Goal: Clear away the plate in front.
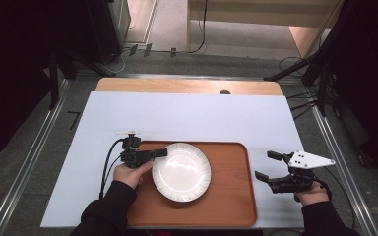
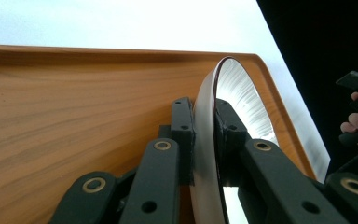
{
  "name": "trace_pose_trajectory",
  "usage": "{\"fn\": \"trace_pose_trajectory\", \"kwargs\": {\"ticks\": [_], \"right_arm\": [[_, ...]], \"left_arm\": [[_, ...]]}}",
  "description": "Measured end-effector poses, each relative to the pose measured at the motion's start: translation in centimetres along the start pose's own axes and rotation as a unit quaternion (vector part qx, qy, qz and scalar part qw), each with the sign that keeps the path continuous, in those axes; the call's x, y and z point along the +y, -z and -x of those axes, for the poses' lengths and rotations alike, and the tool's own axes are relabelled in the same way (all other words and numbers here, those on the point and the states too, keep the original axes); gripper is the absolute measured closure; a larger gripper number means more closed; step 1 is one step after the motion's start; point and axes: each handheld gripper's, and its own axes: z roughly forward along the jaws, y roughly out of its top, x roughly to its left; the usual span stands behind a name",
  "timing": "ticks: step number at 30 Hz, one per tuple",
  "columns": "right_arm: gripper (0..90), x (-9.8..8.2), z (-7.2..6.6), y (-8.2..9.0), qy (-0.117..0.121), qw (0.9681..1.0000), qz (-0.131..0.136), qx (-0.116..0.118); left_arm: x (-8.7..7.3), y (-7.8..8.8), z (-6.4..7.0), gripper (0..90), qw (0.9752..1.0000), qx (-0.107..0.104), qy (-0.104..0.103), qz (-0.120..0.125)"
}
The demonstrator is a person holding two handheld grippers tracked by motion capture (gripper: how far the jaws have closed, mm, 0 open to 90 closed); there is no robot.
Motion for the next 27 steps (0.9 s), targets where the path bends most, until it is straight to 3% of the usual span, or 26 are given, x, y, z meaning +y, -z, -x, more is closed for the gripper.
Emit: {"fn": "trace_pose_trajectory", "kwargs": {"ticks": [11, 17, 27], "right_arm": [[15.6, 0.0, 0.0, -0.1, 0.001, 1.0000, 0.000, 0.000], [15.6, 0.0, 0.0, 0.0, 0.002, 1.0000, -0.002, -0.001], [15.6, 0.0, 0.0, -0.1, 0.003, 1.0000, -0.002, 0.000]], "left_arm": [[-0.1, -0.6, 0.0, 82.7, 0.9987, 0.036, -0.029, -0.024], [-0.2, -1.0, -0.2, 82.4, 0.9978, 0.041, -0.032, -0.041], [-0.2, -1.2, -0.1, 80.4, 0.9948, 0.059, -0.063, -0.054]]}}
